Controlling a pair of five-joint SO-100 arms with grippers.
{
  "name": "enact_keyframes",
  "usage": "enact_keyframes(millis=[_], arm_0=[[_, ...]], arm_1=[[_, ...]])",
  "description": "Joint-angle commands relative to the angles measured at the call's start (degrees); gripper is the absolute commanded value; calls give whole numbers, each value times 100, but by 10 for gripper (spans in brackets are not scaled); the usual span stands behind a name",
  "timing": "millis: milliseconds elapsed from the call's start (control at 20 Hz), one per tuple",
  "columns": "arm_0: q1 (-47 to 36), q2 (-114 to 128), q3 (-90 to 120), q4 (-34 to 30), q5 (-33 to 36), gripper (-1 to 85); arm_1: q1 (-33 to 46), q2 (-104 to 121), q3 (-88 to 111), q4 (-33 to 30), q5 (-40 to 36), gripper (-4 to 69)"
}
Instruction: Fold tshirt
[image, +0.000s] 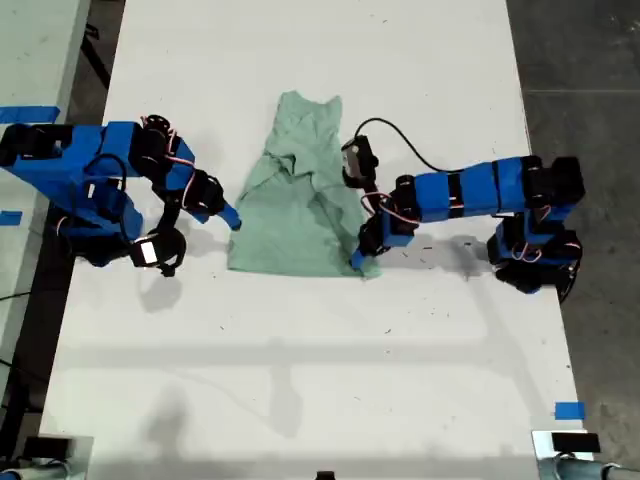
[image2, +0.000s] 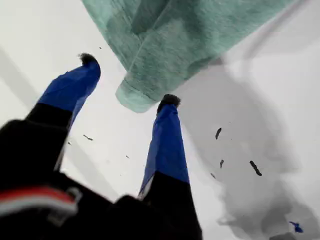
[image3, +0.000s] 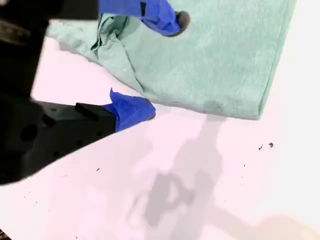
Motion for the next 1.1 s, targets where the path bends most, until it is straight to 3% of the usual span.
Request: enact_keyframes(millis=[0,150,300,350,450,700,800,900,1050], arm_0=[[0,290,0,-97,-70,198],[-9,308,53,-114,-88,197],[-9,316,62,-123,-88,196],[-9,316,62,-141,-88,196],[-9,316,62,-167,-88,195],[9,246,62,-264,-70,193],[9,246,62,-290,-62,190],[9,246,26,-299,-53,190],[9,246,18,-343,-44,188]], arm_1=[[70,79,527,-844,44,222],[176,0,1028,-1503,114,208],[255,-193,1116,-1652,290,32],[264,-193,1116,-1661,299,6],[272,-70,967,-1354,290,-19],[167,229,-527,510,141,-19],[88,0,-1573,905,264,-19],[-18,-492,-2733,1169,360,-19],[-70,-1213,-3718,967,606,-19]])
